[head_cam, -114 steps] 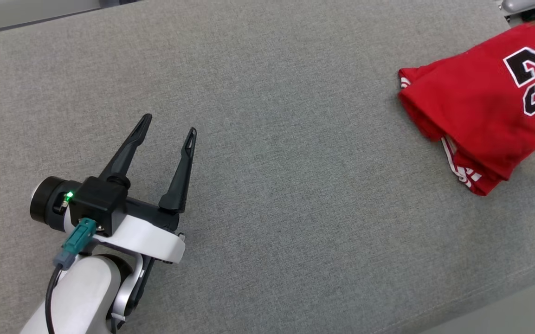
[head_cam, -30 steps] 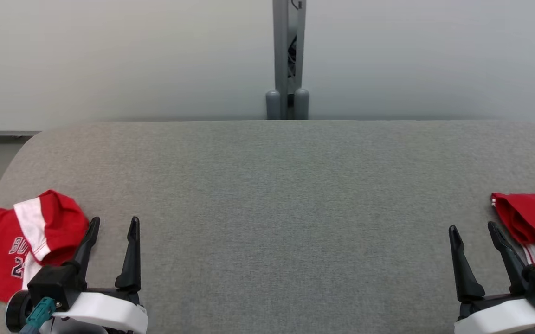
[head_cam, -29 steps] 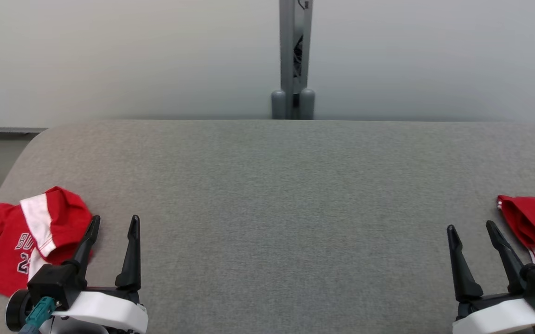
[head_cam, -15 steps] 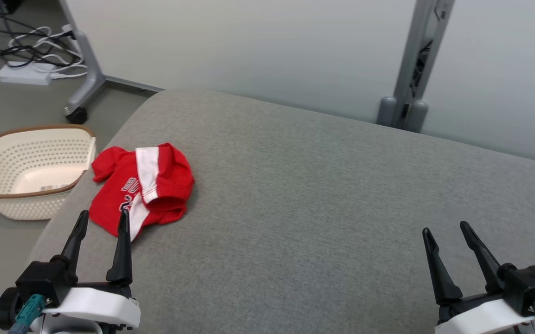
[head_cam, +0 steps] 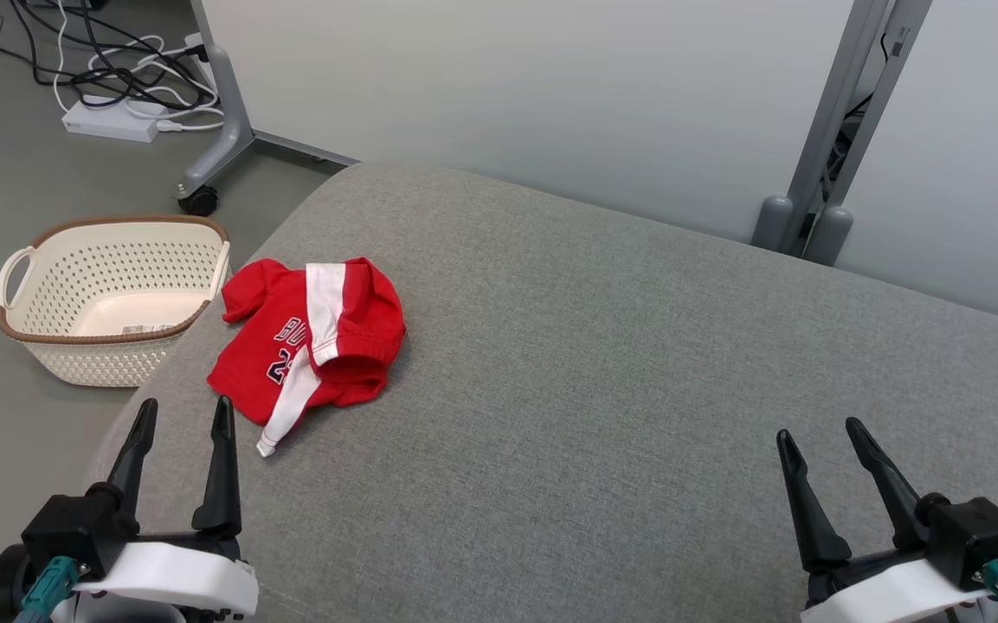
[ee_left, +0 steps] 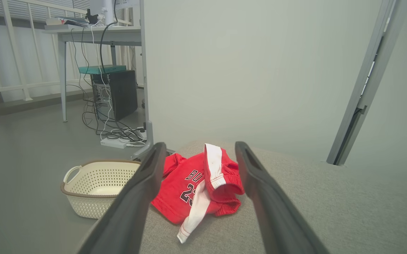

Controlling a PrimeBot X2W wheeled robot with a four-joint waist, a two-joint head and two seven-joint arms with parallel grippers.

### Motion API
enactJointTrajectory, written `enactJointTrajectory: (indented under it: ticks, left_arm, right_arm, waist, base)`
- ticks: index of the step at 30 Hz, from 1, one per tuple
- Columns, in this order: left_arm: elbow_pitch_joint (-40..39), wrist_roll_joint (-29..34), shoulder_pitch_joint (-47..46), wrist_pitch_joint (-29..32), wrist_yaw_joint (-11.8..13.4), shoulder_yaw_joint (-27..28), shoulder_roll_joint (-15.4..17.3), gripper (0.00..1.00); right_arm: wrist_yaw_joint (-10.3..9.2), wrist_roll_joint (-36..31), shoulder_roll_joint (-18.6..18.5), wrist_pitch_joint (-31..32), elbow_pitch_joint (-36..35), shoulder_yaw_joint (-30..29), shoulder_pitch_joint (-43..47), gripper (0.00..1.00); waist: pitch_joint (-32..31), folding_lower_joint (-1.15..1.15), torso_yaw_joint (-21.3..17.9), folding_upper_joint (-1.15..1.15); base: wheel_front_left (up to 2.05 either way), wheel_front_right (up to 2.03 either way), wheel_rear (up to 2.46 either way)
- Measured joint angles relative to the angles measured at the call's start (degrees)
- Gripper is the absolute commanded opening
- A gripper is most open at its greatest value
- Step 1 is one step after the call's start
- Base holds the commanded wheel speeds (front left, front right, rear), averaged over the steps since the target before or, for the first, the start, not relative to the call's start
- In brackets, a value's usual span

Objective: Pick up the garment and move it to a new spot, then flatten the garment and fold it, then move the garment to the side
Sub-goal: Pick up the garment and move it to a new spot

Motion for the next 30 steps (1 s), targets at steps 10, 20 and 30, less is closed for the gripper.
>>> enactJointTrajectory:
  ticks: [10, 20, 30]
  left_arm:
    - [-5.7, 1.5, -7.9, 0.6, 0.0, 1.8, 2.2, 1.00]
    - [10.2, -1.4, -26.0, 16.2, -7.6, -2.0, 4.8, 1.00]
    - [37.1, -9.0, -28.9, 23.5, -11.5, 0.0, 3.7, 1.00]
  right_arm:
    - [-0.01, 0.2, 0.0, 0.0, -0.3, 0.2, -0.5, 1.00]
    - [0.00, -0.8, 0.0, 0.8, -0.8, 3.2, -2.1, 1.00]
    - [-0.01, -1.2, -0.2, 0.9, -0.5, 5.5, -5.3, 1.00]
  waist:
    - [0.7, 0.00, -0.3, 0.00]
    - [3.8, 0.00, -6.3, 0.00]
    - [9.1, 0.00, -14.5, 0.00]
  base:
    - [0.00, 0.00, 0.00]
    - [0.00, 0.00, 0.00]
    - [0.00, 0.00, 0.00]
